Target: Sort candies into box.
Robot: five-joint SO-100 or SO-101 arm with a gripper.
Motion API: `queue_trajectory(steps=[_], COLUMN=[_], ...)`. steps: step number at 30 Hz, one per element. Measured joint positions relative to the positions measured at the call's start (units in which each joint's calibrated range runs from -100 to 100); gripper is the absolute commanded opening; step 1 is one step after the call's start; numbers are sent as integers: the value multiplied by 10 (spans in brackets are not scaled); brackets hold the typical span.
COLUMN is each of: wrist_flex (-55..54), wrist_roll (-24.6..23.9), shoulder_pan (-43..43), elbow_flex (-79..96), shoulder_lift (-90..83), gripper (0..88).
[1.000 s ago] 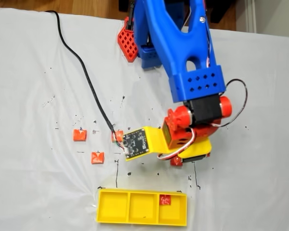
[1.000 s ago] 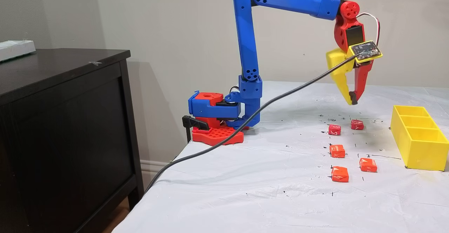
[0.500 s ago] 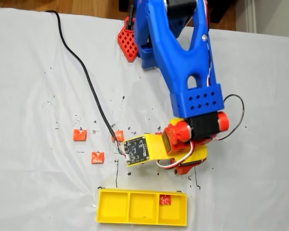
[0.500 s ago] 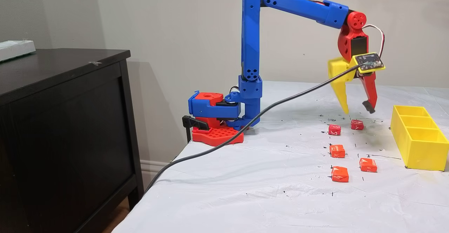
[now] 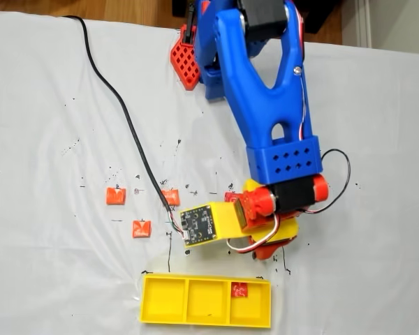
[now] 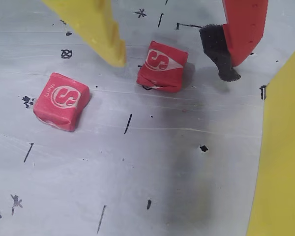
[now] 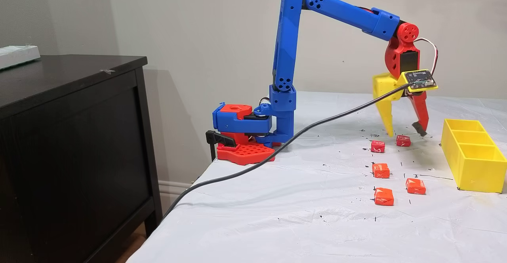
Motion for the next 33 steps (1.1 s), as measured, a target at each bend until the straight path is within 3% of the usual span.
queue_trajectory(steps=[8,12,14,22,33], wrist_flex=[-24,-27,-27,-30,-38], wrist_roll=[0,0,0,0,0], shoulder_pan=[-14,-18,-18,-18,16], elbow_flex=[0,-7,-11,-18,-17], shoulder_lift=[50,63,66,69,-42], gripper=[196,132,57,2,2])
